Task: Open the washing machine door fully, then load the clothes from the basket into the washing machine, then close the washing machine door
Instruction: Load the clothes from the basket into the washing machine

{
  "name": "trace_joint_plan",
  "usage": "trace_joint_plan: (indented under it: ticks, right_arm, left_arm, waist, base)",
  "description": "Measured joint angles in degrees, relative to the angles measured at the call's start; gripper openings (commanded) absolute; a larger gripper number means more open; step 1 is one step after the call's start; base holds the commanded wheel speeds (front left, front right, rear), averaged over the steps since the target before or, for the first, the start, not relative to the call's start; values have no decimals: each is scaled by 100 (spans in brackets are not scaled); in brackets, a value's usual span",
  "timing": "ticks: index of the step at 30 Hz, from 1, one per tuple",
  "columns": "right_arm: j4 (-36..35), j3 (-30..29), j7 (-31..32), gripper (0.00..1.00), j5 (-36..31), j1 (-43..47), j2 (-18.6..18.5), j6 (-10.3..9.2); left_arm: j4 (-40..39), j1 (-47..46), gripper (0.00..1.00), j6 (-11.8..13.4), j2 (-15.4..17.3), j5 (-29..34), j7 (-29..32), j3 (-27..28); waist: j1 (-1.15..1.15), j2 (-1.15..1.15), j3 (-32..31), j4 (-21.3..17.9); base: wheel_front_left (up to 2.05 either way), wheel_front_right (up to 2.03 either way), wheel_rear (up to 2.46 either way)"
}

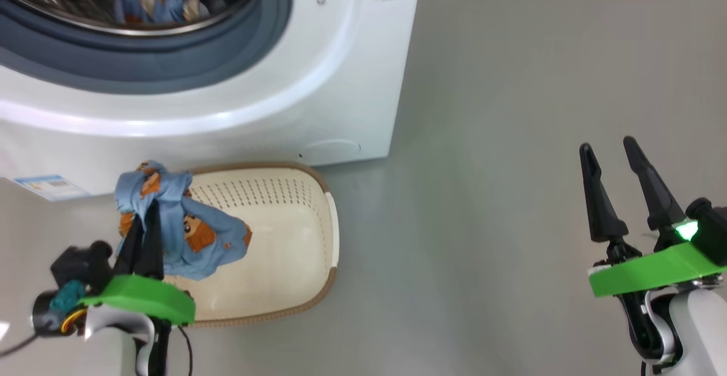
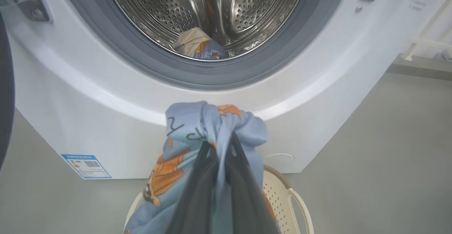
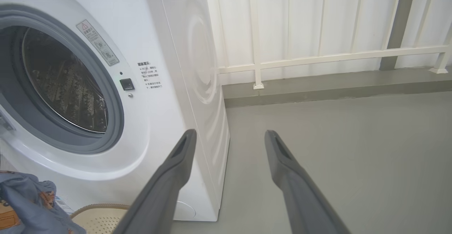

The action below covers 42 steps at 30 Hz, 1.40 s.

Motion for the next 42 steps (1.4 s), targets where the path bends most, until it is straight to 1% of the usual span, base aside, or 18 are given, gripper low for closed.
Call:
trace_joint_plan:
  ticks: [7, 12, 15, 23, 31, 35, 38, 42]
  right_arm:
    - [23, -75, 0, 100, -8, 245, -7, 0]
    - [37, -97, 0, 100, -19, 433, -27, 0]
    - [41, -143, 0, 100, -22, 553, -31, 0]
    - [20, -210, 0, 100, -30, 670, -33, 0]
    - [-10, -219, 0, 100, -56, 737, -32, 0]
    - [-48, -223, 0, 100, -56, 735, -30, 0]
    - [-66, -224, 0, 100, -56, 719, -24, 0]
    - [-90, -223, 1, 100, -56, 633, 2, 0]
  left_arm:
    - [-764, 583, 0, -3, -73, 215, 0, 63]
    - [-1273, 968, 0, -4, -113, 260, 0, 108]
    - [-1524, 1235, 0, -54, -143, 260, 0, 116]
    - [-2057, 1723, 0, -54, -181, 261, 0, 113]
    - [-2224, 1749, 0, -53, -237, 253, 0, 120]
    - [-2230, 1695, 0, -52, -258, 249, 0, 121]
    - [-2230, 1499, 0, -43, -258, 219, 0, 133]
    - [-2228, 1020, 0, 7, -238, 215, -1, 180]
  waist:
    - [1, 0, -403, 114]
    - [1, 0, -642, 195]
    - [1, 0, -774, 237]
    - [1, 0, -948, 323]
    - [1, 0, -868, 315]
    - [1, 0, -718, 298]
    - [1, 0, -591, 284]
    - [2, 0, -382, 256]
  base:
    - [0, 0, 0]
    - [0, 0, 0]
    - [0, 0, 0]
    - [0, 0, 0]
    - [0, 0, 0]
    - [0, 0, 0]
    - [0, 0, 0]
    - [0, 0, 0]
